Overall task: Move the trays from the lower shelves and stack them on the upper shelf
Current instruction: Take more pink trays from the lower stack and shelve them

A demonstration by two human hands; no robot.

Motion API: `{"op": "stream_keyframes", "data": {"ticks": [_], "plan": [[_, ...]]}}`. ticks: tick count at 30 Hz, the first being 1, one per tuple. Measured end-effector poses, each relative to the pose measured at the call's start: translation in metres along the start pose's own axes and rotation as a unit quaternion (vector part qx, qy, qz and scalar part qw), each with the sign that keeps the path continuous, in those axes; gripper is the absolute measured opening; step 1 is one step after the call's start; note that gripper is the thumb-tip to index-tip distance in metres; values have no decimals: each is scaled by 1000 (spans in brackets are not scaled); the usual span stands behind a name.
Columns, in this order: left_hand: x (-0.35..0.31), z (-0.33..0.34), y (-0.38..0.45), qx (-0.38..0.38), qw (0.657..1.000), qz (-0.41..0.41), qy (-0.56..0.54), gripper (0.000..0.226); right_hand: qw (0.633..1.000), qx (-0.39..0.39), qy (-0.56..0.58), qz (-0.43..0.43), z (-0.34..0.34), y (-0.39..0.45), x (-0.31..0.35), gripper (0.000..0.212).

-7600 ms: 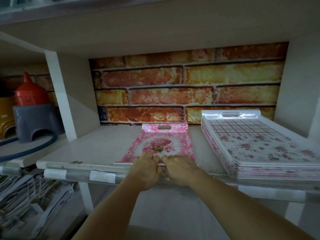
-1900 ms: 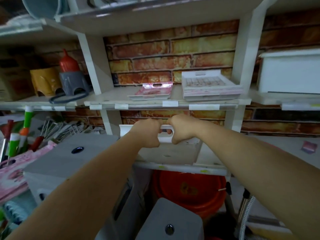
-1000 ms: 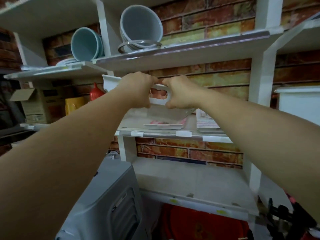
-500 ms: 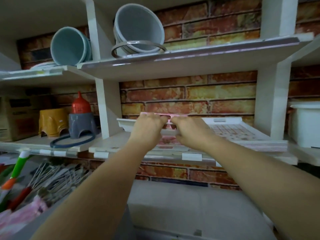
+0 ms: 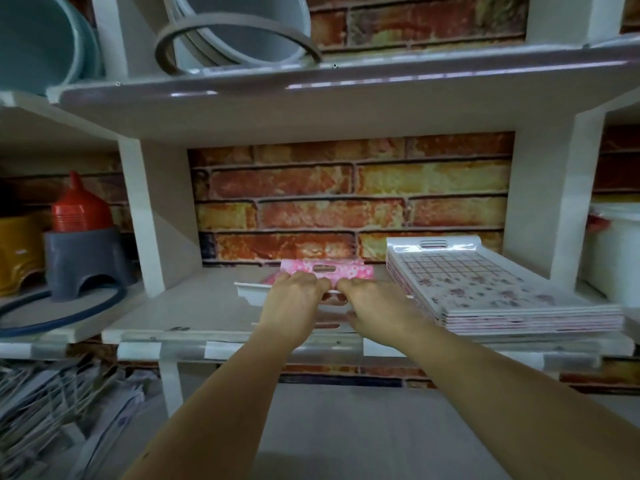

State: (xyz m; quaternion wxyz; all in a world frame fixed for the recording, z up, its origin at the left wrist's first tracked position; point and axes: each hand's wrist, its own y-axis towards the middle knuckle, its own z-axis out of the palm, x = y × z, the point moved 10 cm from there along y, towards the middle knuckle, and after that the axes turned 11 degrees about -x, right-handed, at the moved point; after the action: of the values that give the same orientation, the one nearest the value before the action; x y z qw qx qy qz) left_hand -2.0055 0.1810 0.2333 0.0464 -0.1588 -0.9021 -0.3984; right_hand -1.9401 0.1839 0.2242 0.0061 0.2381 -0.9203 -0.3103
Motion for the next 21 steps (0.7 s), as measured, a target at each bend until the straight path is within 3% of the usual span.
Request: {"op": "stream_keyframes", "data": {"ticks": [9, 14, 21], "plan": [[9, 54, 11, 39, 999, -3, -27, 29, 1000, 22, 5, -19, 43, 25, -15, 39], [11, 77, 5, 84, 994, -1, -68, 47, 997, 62, 29, -22, 61, 28, -14, 32], [18, 97, -1, 90, 992, -20, -86, 44, 996, 79, 29, -14, 83, 28, -10, 33]]}}
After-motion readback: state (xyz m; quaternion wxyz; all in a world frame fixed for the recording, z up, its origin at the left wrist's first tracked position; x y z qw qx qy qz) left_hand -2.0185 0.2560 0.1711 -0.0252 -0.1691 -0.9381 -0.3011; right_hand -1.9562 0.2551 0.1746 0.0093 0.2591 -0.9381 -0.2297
